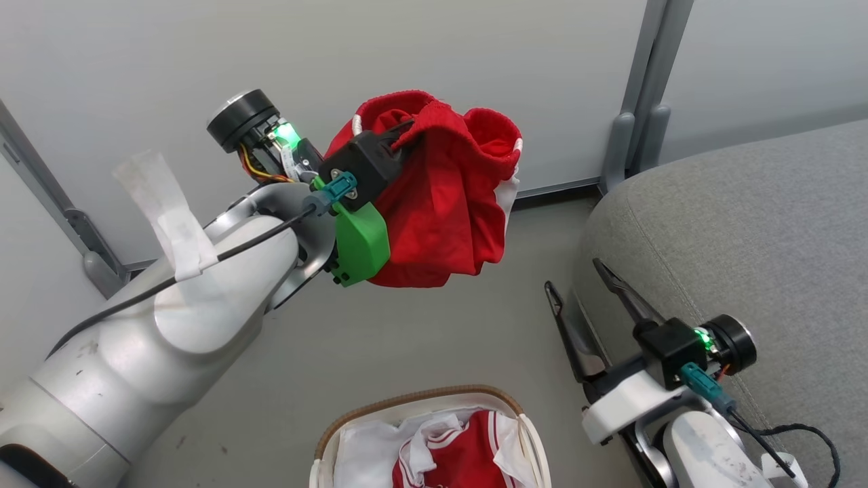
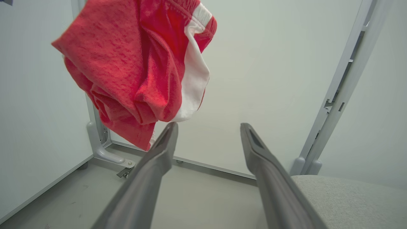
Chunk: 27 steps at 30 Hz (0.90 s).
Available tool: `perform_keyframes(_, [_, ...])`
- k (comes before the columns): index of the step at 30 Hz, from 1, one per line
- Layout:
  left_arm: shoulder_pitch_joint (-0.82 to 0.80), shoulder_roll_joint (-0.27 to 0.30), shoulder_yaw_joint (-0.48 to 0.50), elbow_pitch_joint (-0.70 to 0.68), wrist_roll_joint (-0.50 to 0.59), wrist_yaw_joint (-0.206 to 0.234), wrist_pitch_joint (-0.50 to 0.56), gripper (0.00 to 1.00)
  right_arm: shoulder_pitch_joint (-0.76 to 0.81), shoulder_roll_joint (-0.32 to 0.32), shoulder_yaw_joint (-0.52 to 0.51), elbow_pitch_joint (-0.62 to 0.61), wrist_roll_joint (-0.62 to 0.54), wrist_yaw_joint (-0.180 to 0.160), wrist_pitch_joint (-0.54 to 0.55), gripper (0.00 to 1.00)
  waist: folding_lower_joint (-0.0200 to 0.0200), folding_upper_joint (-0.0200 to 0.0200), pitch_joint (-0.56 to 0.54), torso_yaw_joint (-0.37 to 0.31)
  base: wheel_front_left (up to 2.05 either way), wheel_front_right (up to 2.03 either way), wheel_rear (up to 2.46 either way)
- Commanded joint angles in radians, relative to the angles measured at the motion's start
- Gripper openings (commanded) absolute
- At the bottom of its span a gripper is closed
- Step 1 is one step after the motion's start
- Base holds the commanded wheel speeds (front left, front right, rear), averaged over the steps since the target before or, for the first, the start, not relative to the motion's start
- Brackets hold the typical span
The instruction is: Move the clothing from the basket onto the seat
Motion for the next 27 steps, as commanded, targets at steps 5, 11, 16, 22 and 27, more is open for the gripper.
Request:
perform_keyframes(5, [-0.025,-0.016,-0.023,-0.005,-0.022,0.003,-0.008,0.0,-0.054,-0.004,0.069,0.04,-0.011,-0.001,-0.001,1.0,0.0001,0.0,-0.01,0.014,0.0,0.0,0.0])
perform_keyframes(11, [-0.029,-0.032,-0.055,-0.019,-0.027,0.003,-0.014,0.0,-0.12,-0.003,0.103,0.103,-0.006,-0.001,-0.001,1.0,0.0001,0.0,-0.015,0.034,0.0,0.0,0.0])
perform_keyframes(16, [-0.023,-0.046,-0.078,-0.032,-0.033,0.003,-0.025,0.0,-0.163,-0.004,0.131,0.149,-0.003,-0.001,-0.001,1.0,0.0001,0.0,-0.018,0.053,0.0,0.0,0.0])
perform_keyframes(22, [-0.017,-0.063,-0.109,-0.064,-0.046,0.003,-0.031,0.0,-0.217,-0.003,0.188,0.235,-0.01,-0.001,-0.001,1.0,0.0001,0.0,-0.022,0.07,0.0,0.0,0.0])
perform_keyframes(27, [-0.009,-0.069,-0.124,-0.088,-0.059,0.003,-0.03,0.0,-0.258,-0.004,0.201,0.291,0.017,-0.001,-0.001,1.0,0.0001,0.0,-0.024,0.078,0.0,0.0,0.0])
